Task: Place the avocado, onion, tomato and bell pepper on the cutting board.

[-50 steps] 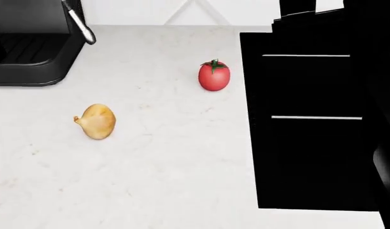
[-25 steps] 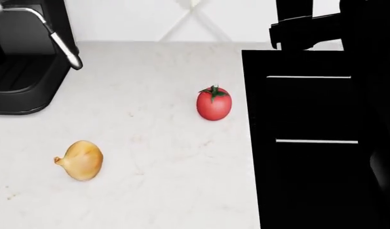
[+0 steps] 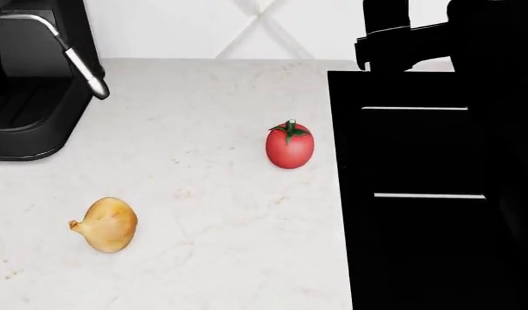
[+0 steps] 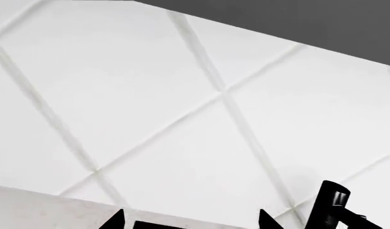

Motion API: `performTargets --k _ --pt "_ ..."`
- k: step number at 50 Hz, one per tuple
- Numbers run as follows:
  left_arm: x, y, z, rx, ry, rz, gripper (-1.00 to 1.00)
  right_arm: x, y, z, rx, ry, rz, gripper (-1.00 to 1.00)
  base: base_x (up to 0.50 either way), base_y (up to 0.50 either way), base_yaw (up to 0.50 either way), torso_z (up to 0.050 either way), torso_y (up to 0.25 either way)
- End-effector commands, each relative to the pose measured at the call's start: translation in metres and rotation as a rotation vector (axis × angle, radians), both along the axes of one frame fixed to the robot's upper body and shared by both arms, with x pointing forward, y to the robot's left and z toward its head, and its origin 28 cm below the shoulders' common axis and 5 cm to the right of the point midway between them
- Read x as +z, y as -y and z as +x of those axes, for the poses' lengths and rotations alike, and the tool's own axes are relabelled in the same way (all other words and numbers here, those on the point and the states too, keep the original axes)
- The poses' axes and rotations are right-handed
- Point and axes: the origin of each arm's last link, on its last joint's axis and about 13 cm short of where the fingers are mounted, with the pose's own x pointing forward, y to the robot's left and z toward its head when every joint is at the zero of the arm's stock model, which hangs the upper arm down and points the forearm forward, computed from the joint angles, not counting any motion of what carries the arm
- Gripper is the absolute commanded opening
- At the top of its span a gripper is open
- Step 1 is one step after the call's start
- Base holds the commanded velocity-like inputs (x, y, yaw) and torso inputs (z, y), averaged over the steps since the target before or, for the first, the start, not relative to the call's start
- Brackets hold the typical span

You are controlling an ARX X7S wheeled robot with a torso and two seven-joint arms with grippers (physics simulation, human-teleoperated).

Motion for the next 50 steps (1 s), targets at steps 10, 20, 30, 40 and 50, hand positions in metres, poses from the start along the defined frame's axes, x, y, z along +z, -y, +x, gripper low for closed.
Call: performTargets --k 10,20,30,40,50 --pt "0.002 -0.001 0.000 0.001 0.004 0.004 1.00 0.003 -0.010 0.044 0.188 -0.368 0.084 1.00 0.00 0.00 0.00 0.000 0.000" --pt "0.000 -0.001 0.000 0.002 0.002 0.008 1.00 0.003 -0.017 0.056 0.237 -0.455 0.118 1.00 0.00 0.00 0.00 0.000 0.000" --pt "-0.002 -0.002 0.001 0.004 -0.002 0.007 1.00 -0.002 -0.025 0.072 0.244 -0.526 0.093 1.00 0.00 0.00 0.00 0.000 0.000" --pt "-0.002 -0.002 0.001 0.005 -0.003 0.006 1.00 -0.006 -0.031 0.086 0.255 -0.549 0.054 1.00 0.00 0.00 0.00 0.000 0.000" --pt "-0.002 -0.002 0.002 0.006 -0.002 0.005 1.00 -0.025 -0.039 0.106 0.253 -0.579 0.041 1.00 0.00 0.00 0.00 0.000 0.000"
